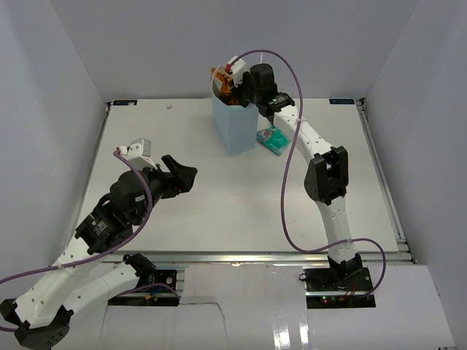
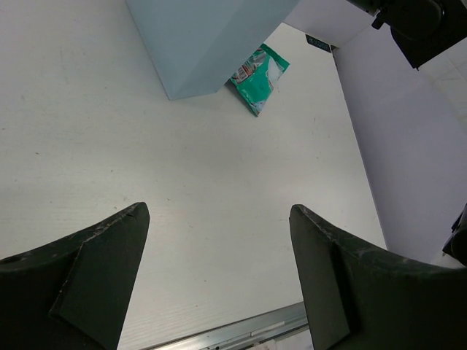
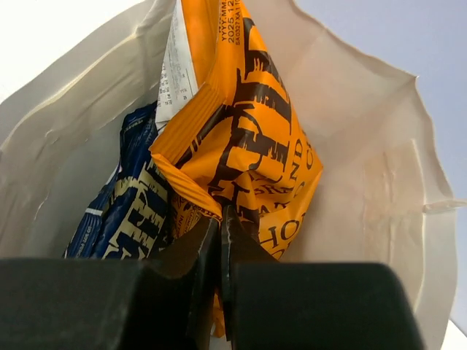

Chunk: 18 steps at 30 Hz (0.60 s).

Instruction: Place the snacks into the paper bag

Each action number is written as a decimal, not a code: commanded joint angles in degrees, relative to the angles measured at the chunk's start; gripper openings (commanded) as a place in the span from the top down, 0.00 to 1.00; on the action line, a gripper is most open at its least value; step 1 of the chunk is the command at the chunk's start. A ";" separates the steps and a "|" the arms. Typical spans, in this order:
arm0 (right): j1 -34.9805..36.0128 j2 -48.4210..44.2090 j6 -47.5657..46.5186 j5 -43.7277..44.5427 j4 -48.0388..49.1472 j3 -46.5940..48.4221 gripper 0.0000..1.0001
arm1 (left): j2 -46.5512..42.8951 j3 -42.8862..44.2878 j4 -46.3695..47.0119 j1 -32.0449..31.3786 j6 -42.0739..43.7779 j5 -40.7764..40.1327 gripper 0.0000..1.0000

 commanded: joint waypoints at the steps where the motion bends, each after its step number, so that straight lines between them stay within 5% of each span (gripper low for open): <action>1: -0.30 -0.45 -2.23 0.13 -6.15 -1.43 0.92 | -0.68 -0.24 0.84 0.07 -0.09 0.89 0.12; 4: -0.30 -2.12 -1.79 -1.62 -6.06 0.40 0.82 | -0.77 -0.07 0.93 0.07 0.00 1.15 0.12; 6: -0.38 -4.13 -1.35 -3.20 -5.80 1.64 0.58 | -0.94 0.11 1.01 0.16 0.17 1.15 0.12; 9: -0.56 -8.61 -0.03 -5.75 -4.84 2.35 0.45 | -1.03 0.55 1.28 0.07 0.61 1.06 0.12; 18: -3.81 -24.79 7.61 -11.55 -1.15 -6.34 0.37 | -0.50 0.29 3.47 0.07 1.58 2.20 0.12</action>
